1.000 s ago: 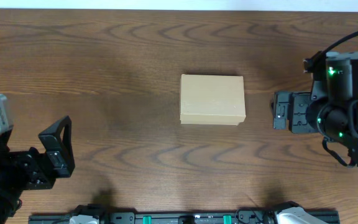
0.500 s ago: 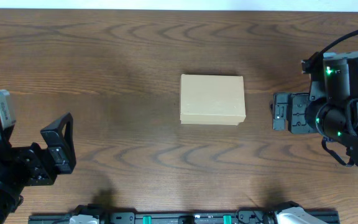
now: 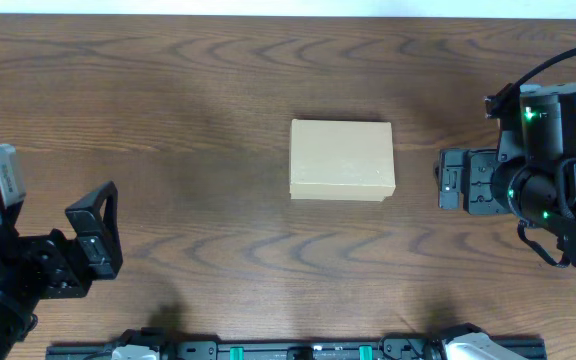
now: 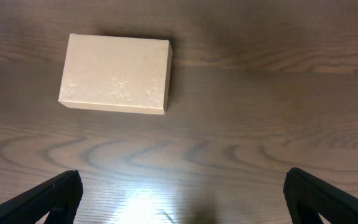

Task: Pack container

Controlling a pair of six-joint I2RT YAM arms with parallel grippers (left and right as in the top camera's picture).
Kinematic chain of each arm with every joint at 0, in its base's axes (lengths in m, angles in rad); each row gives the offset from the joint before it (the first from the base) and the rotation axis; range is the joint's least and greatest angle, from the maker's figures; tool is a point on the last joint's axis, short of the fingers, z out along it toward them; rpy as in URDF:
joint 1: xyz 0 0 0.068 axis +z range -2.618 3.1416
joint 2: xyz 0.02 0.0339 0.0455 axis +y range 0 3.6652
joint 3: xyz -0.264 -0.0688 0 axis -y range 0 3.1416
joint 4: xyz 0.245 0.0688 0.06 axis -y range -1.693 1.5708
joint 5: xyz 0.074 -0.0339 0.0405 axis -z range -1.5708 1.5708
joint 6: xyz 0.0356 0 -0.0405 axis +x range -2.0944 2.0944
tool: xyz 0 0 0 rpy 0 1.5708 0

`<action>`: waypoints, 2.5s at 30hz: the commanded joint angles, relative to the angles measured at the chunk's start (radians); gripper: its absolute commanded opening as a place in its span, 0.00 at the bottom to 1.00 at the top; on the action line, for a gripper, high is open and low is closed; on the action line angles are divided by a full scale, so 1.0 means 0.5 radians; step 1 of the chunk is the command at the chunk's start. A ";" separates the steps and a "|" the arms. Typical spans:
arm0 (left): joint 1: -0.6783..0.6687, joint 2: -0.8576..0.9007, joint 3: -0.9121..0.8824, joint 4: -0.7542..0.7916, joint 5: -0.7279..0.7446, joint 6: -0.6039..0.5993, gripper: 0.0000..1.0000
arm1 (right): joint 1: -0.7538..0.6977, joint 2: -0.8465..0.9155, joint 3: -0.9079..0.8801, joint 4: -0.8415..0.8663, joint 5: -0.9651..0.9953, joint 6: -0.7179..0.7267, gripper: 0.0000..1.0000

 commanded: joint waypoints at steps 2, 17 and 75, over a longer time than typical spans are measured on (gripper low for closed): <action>0.003 0.008 -0.006 -0.156 -0.013 -0.014 0.95 | -0.013 -0.014 -0.009 -0.004 0.066 -0.029 0.99; 0.003 0.008 -0.006 -0.156 -0.013 -0.014 0.95 | -0.074 -0.166 -0.015 0.289 0.058 -0.337 0.99; 0.003 0.008 -0.006 -0.156 -0.013 -0.014 0.95 | -0.577 -2.203 -3.325 2.905 -0.527 -0.604 0.99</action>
